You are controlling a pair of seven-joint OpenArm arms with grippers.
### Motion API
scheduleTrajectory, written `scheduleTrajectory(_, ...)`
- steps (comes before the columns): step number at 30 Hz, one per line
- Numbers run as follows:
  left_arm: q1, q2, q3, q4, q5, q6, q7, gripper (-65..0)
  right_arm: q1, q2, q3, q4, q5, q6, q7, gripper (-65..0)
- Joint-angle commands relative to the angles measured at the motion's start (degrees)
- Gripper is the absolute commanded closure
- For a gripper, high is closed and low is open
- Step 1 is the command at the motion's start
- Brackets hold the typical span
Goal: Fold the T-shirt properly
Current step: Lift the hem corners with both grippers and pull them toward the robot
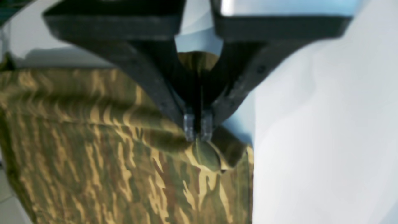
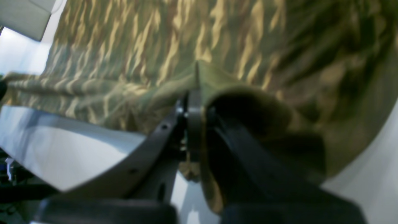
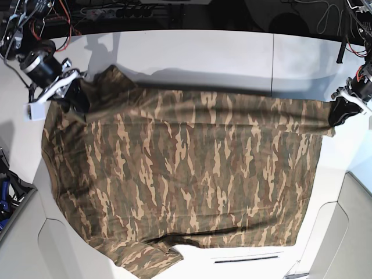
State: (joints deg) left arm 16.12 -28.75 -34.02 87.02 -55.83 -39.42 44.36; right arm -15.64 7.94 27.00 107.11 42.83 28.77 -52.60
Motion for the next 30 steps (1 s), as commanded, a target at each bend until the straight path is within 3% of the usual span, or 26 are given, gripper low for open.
scheduleTrajectory(1, -1.38, -1.27, -0.02, 0.85, -0.22, -0.58, -2.62, 0.0, 2.47, 0.72, 0.31, -0.28, 1.05, -0.02, 1.81, 0.0)
scheduleTrajectory(16, -14.91, -1.27, 10.62, -8.66, 19.34, 0.07, -13.35, 0.0, 30.62, 0.92, -2.32, -27.56, -0.46, 3.61, 3.39, 0.0)
scheduleTrajectory(19, -18.14, -1.27, 11.63, -11.34, 21.00, 1.68, -13.79, 0.0, 34.67, 0.90, -3.91, -32.57, -4.57, 3.61, 6.45, 0.0)
scheduleTrajectory(28, -25.59, -1.31, 11.63, -21.90, 20.48, 1.75, -14.19, 0.0, 42.14, 0.90, -6.88, -44.17, -12.46, 3.56, 12.87, 0.0)
scheduleTrajectory(30, -26.16, -1.27, 11.63, -23.34, 20.04, 1.77, -14.19, -8.9, 42.25, 0.90, -6.88, -45.00, -12.46, 3.56, 13.66, 0.0)
